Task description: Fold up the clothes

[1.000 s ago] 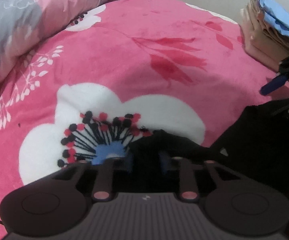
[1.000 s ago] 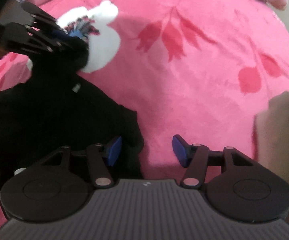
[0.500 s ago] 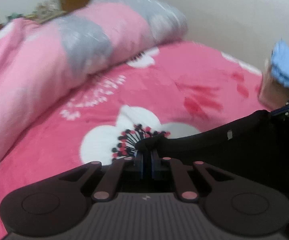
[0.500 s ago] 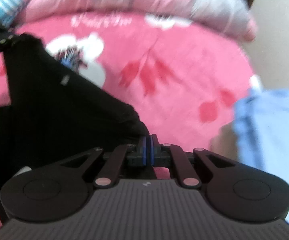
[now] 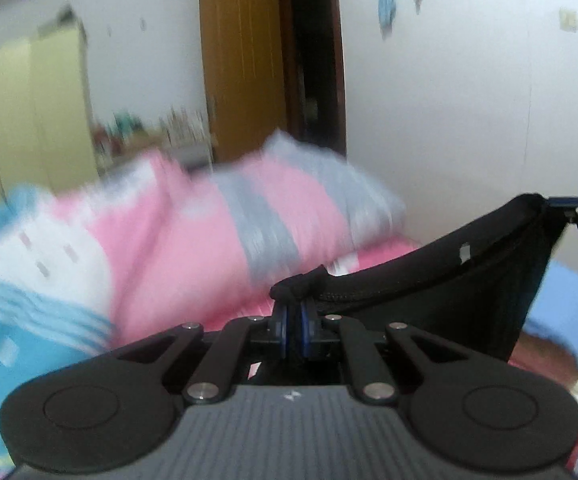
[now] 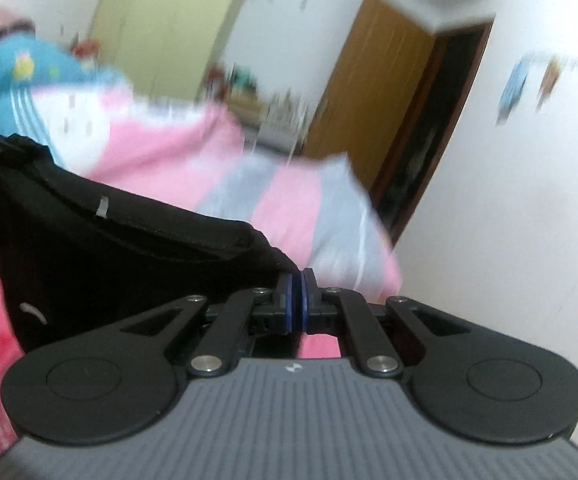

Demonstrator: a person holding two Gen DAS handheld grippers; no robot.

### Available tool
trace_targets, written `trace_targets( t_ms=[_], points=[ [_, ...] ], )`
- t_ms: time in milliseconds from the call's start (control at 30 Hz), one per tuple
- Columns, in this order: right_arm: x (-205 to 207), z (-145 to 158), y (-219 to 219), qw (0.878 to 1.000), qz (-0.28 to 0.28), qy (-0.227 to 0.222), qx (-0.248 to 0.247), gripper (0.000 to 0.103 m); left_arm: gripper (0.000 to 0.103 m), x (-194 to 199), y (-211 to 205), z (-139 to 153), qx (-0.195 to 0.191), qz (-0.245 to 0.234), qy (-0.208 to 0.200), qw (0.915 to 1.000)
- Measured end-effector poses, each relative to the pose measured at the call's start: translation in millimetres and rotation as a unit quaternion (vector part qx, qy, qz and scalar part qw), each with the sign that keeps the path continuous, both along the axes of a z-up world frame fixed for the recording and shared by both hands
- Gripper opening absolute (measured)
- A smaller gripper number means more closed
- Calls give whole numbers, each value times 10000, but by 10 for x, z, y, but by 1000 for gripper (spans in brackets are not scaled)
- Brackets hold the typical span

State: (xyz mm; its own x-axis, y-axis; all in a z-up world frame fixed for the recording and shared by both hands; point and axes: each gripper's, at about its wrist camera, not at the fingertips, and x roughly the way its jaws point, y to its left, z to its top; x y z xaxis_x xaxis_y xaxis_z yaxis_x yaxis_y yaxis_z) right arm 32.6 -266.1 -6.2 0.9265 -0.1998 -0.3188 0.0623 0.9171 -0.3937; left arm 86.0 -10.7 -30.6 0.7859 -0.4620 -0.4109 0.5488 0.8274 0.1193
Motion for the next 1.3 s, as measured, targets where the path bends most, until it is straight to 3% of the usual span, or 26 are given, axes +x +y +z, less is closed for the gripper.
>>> trace_targets(
  t_ms=[133,267,400,567,733,933,1133,1300],
  points=[
    [-295,781,249,9966,204,-788,-144,2,7,-450,342,794,-231,105,-682,9974],
    [-543,1312,398,9890,378,-1391,-324,2,7,-887,596,1402,-352,192,-1334,9903],
    [-766,1626,464,9794,474,-1861,-622,2,7,-1244,718,1757,-478,201,-1742,9834],
    [-917,1781,410,9759,489,-2007,-707,3,7,-1573,742,1962,-579,145,-1970,9786],
    [-835,1747,335,9821,474,-1711,-631,3,7,-1595,680,1901,-548,183,-1685,9840],
    [-97,1331,72,9932,665,-862,-410,3,7,-1065,415,1486,-274,455,-796,9954],
    [1037,680,-383,9940,1093,86,-22,2,7,-143,1,876,65,1040,246,9942],
    [1955,-188,-526,9880,1425,566,167,2,7,655,-110,173,190,1457,697,9867]
  ],
)
